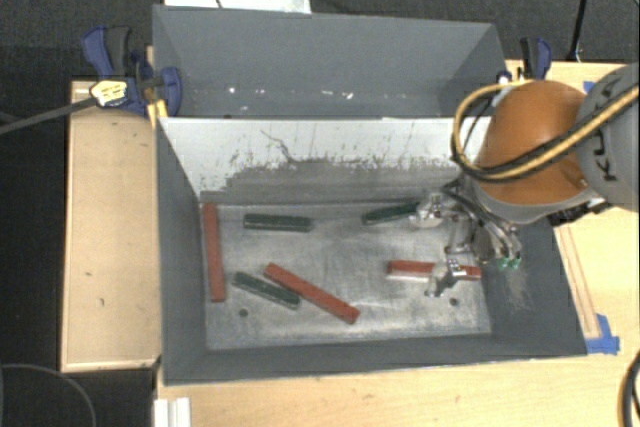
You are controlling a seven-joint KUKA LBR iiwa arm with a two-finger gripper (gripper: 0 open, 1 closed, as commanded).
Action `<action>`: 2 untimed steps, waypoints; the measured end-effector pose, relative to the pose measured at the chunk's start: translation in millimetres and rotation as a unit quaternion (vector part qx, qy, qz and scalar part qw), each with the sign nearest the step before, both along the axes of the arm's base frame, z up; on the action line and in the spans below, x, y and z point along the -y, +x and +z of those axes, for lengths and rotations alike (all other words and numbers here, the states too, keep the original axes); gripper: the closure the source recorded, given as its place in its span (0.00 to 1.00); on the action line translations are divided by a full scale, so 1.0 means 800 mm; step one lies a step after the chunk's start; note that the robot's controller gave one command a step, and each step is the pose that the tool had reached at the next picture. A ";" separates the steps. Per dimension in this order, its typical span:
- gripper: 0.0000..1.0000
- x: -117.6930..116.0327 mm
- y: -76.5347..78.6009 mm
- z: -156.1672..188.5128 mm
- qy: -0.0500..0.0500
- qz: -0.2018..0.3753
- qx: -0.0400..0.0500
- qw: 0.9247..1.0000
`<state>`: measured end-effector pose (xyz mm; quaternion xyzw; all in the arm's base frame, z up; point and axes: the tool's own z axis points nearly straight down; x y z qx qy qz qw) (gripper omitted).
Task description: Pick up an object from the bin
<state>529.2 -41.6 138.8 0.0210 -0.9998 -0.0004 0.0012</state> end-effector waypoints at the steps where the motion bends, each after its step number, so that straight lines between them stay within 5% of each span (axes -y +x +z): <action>1: 0.00 0.015 0.011 -0.005 0.000 -0.100 0.003 0.995; 2: 0.00 0.012 -0.015 -0.086 0.000 -0.099 0.003 0.995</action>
Offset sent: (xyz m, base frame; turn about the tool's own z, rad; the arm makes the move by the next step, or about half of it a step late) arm -0.0137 -0.0096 -0.0688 0.1969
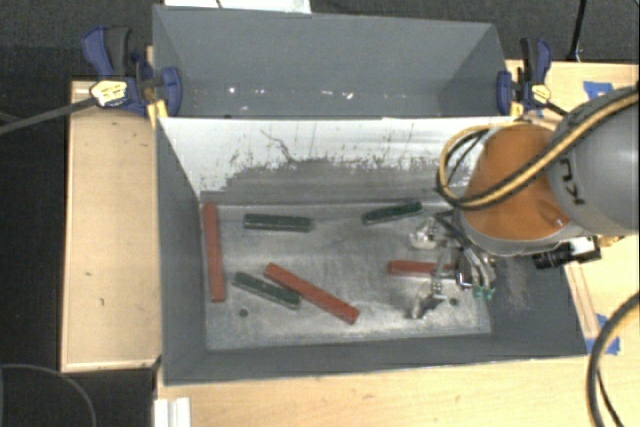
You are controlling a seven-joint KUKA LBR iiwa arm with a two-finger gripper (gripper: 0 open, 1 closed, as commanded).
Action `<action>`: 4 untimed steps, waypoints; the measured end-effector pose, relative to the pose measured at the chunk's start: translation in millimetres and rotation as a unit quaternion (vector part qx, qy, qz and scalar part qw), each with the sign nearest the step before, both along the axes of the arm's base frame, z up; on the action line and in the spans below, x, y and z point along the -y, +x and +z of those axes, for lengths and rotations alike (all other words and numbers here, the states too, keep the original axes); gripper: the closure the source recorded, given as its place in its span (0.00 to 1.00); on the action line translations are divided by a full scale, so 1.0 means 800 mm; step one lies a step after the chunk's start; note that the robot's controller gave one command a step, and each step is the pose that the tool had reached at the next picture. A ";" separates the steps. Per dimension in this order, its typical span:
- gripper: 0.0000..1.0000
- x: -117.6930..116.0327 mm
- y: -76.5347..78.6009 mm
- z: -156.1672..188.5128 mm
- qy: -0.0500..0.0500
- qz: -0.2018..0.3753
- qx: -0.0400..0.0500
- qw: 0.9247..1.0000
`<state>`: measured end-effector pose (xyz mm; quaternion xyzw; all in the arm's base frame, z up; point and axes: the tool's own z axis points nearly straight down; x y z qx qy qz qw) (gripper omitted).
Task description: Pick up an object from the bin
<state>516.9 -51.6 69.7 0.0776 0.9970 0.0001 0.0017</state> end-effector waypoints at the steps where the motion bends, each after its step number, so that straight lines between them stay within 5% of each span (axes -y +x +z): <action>1: 1.00 0.004 0.016 0.006 0.001 -0.021 0.000 1.000; 4: 1.00 0.004 0.013 0.026 0.001 -0.020 -0.003 1.000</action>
Offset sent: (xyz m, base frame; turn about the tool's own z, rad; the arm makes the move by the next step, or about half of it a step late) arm 0.0000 0.0000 0.0000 0.0000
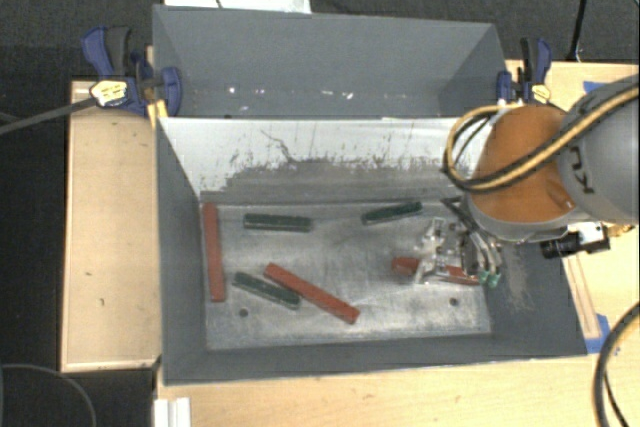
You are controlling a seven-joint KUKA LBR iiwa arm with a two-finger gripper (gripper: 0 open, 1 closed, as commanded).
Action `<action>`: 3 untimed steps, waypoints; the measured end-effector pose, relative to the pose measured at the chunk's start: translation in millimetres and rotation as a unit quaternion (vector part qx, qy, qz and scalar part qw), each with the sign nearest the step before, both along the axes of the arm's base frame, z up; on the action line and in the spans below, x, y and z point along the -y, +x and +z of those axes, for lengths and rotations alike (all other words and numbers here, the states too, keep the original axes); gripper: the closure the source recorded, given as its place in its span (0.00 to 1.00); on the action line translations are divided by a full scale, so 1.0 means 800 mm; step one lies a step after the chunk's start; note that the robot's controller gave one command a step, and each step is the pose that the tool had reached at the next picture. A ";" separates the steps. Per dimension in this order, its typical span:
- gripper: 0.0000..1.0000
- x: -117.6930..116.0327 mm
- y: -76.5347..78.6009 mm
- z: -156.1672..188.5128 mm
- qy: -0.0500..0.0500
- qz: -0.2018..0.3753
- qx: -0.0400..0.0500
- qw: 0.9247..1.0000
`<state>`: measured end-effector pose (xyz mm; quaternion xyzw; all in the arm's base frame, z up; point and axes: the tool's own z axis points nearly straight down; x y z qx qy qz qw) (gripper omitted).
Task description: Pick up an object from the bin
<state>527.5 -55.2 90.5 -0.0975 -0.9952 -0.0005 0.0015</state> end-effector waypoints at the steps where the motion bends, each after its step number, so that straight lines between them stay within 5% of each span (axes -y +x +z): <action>1: 1.00 0.000 -0.001 0.025 0.000 0.000 -0.002 1.000; 3: 1.00 0.000 0.003 0.063 -0.001 0.001 0.005 1.000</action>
Offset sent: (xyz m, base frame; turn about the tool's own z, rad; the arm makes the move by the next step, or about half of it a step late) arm 0.0003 0.0001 0.0534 0.0000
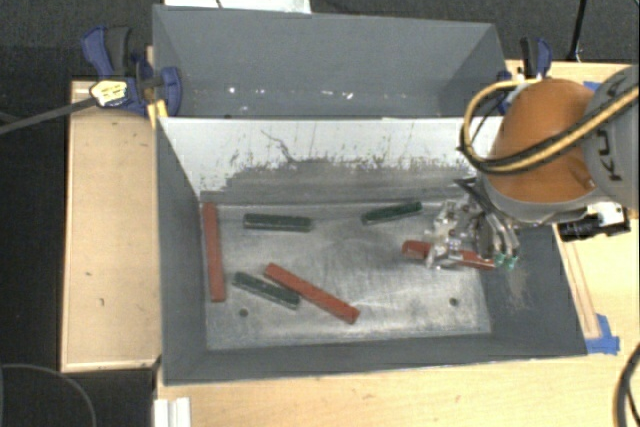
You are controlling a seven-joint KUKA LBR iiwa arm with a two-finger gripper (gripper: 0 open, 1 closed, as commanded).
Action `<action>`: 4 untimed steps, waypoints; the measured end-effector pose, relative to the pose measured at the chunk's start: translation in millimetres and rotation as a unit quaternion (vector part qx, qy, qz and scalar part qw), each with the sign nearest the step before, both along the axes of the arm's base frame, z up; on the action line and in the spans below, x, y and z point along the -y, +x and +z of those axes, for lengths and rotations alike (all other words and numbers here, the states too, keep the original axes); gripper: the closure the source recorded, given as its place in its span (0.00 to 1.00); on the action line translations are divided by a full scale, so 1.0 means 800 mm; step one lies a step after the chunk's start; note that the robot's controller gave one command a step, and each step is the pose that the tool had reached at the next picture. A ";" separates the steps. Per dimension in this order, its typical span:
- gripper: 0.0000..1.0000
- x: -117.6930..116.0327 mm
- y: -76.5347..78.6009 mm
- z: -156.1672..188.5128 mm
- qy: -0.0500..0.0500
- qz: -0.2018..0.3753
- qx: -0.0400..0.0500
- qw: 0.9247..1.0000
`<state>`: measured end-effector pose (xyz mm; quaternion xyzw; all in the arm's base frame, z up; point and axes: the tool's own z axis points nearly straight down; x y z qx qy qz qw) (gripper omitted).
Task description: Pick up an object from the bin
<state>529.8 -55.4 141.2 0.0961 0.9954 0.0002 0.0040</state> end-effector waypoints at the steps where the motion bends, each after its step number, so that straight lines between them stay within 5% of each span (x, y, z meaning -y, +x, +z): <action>1: 1.00 0.000 -0.002 0.008 0.001 0.000 -0.004 1.000; 4: 1.00 0.000 -0.001 0.059 0.000 0.001 -0.002 1.000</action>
Offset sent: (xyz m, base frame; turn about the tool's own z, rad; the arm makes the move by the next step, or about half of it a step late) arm -0.0001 0.0000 0.0054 0.0000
